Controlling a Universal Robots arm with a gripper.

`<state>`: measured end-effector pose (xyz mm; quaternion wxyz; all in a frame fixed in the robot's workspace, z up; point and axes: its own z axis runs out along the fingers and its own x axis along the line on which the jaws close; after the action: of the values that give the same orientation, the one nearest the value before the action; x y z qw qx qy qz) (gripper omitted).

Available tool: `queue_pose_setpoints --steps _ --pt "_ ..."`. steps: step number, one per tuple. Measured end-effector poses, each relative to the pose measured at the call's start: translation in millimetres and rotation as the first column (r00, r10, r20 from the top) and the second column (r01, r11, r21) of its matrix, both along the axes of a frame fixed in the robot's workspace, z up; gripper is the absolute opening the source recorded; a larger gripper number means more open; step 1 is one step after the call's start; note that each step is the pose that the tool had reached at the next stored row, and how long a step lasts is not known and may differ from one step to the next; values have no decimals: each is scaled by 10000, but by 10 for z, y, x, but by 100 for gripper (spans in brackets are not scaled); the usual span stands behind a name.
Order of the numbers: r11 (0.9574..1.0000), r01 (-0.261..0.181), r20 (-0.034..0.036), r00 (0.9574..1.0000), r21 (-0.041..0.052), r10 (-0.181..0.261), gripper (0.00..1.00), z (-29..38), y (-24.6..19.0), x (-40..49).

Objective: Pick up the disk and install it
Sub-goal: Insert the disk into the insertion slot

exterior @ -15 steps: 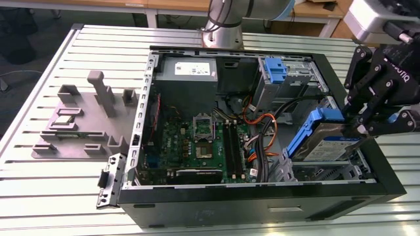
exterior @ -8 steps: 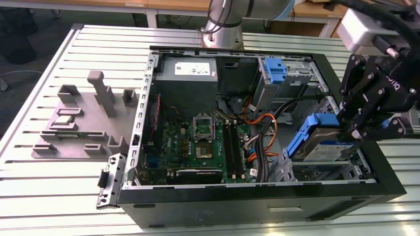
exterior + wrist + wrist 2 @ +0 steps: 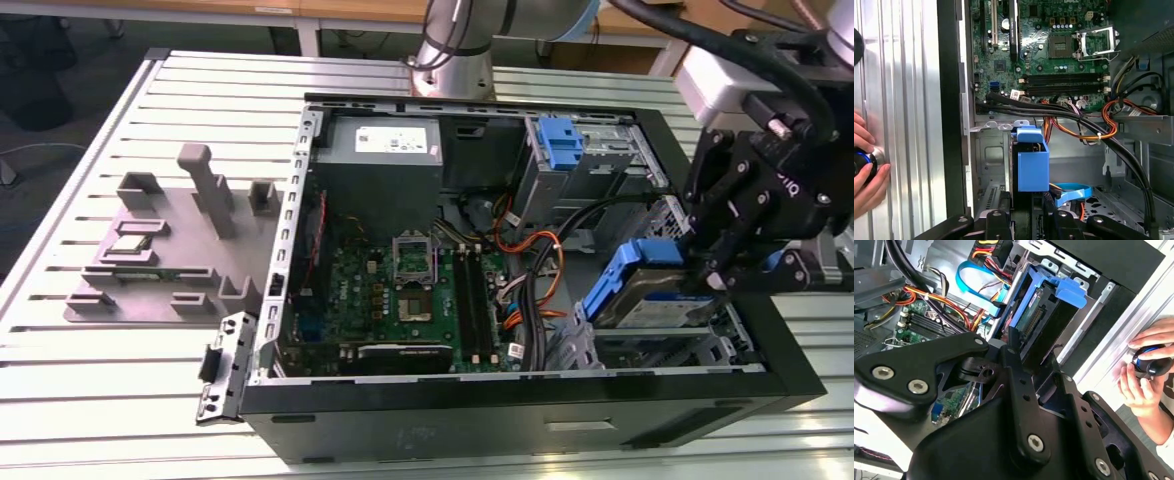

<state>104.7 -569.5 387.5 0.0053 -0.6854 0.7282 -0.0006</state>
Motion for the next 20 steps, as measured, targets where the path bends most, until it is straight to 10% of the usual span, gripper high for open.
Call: queue_pose_setpoints --steps 10,20 --pt "10000 0 1 10000 -2 0 35 -178 0 0" --pt "10000 0 0 10000 -7 0 42 -184 0 0"
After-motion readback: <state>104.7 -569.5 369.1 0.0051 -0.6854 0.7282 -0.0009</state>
